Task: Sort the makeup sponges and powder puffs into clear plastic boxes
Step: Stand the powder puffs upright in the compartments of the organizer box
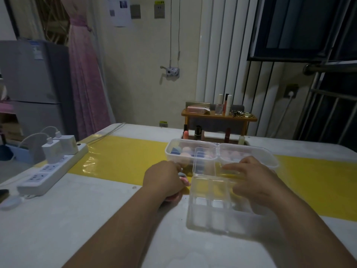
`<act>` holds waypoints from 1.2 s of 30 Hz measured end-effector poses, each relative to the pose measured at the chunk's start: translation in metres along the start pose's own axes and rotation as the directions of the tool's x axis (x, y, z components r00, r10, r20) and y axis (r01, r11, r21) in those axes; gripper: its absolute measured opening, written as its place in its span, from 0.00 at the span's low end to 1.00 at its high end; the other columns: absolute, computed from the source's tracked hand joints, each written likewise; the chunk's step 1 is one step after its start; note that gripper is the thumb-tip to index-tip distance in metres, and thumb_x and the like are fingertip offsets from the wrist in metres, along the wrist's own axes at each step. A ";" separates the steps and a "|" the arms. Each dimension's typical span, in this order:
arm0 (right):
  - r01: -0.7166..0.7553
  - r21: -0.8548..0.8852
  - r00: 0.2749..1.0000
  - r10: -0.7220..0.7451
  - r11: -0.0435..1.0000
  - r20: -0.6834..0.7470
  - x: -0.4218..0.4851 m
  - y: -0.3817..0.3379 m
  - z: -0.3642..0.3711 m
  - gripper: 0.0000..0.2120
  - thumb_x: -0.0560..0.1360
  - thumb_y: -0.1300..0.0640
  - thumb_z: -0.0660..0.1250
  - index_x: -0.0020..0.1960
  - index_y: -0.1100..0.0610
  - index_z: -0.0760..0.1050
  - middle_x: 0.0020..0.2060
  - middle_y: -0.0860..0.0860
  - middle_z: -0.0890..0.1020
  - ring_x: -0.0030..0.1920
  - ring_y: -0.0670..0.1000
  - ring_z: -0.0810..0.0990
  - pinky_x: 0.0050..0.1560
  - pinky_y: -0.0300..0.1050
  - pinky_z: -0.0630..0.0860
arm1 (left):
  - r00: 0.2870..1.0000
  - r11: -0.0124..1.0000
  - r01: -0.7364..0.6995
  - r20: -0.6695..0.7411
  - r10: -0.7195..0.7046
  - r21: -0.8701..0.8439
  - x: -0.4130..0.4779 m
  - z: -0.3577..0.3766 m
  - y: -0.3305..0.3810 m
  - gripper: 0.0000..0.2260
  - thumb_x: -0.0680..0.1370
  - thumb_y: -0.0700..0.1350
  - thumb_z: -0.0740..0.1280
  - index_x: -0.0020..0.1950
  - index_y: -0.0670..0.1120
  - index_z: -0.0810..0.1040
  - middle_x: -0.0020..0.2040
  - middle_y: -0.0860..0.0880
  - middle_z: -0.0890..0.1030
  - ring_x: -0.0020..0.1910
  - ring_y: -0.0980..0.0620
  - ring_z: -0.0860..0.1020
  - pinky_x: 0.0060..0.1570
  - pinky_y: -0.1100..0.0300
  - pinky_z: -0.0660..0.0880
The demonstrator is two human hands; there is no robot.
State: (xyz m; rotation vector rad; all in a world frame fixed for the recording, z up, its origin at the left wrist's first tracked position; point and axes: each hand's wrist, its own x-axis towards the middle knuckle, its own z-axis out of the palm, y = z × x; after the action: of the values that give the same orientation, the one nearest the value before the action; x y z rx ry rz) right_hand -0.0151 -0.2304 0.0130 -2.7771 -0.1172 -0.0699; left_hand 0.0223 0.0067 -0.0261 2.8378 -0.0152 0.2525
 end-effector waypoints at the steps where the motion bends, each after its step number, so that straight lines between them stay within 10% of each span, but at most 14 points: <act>1: 0.004 -0.013 1.000 -0.004 1.000 0.003 0.000 0.000 -0.001 0.30 0.66 0.52 0.69 0.65 0.30 0.71 0.56 0.40 0.67 0.57 0.48 0.72 0.62 0.48 0.73 | 1.000 0.997 -0.021 0.005 0.021 0.069 0.000 0.000 0.000 0.19 0.72 0.57 0.67 0.62 0.60 0.79 0.52 0.53 0.80 0.43 0.53 0.73 0.42 0.58 0.71; 15: 0.076 0.228 0.994 -0.054 0.971 -0.100 0.001 0.006 -0.002 0.20 0.69 0.52 0.70 0.60 0.38 0.77 0.59 0.44 0.73 0.60 0.51 0.74 0.60 0.56 0.77 | 0.958 0.967 -0.209 0.232 0.171 0.149 -0.008 -0.022 -0.021 0.44 0.60 0.73 0.69 0.74 0.69 0.59 0.74 0.56 0.65 0.71 0.47 0.64 0.67 0.41 0.64; 20: 0.108 0.249 0.989 -0.079 0.962 -0.124 0.001 0.004 0.000 0.18 0.71 0.55 0.71 0.59 0.40 0.78 0.59 0.44 0.74 0.59 0.50 0.75 0.59 0.54 0.78 | 0.975 0.981 -0.184 0.136 0.175 0.059 -0.008 -0.024 -0.023 0.42 0.58 0.73 0.70 0.70 0.64 0.67 0.65 0.58 0.75 0.62 0.51 0.74 0.52 0.54 0.71; 36: 0.223 0.311 0.970 -0.179 0.924 -0.164 0.000 0.001 0.004 0.15 0.74 0.55 0.70 0.48 0.34 0.74 0.51 0.36 0.75 0.49 0.38 0.73 0.43 0.34 0.71 | 0.934 0.935 -0.355 -0.042 0.353 -0.023 -0.013 -0.037 -0.033 0.23 0.65 0.68 0.63 0.57 0.63 0.81 0.44 0.65 0.69 0.50 0.57 0.68 0.47 0.58 0.64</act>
State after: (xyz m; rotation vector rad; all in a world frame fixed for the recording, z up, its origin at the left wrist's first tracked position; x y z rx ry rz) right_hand -0.0152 -0.2296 0.0088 -2.4112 -0.3481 -0.2636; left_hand 0.0042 0.0486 -0.0027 2.7814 -0.5227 0.3771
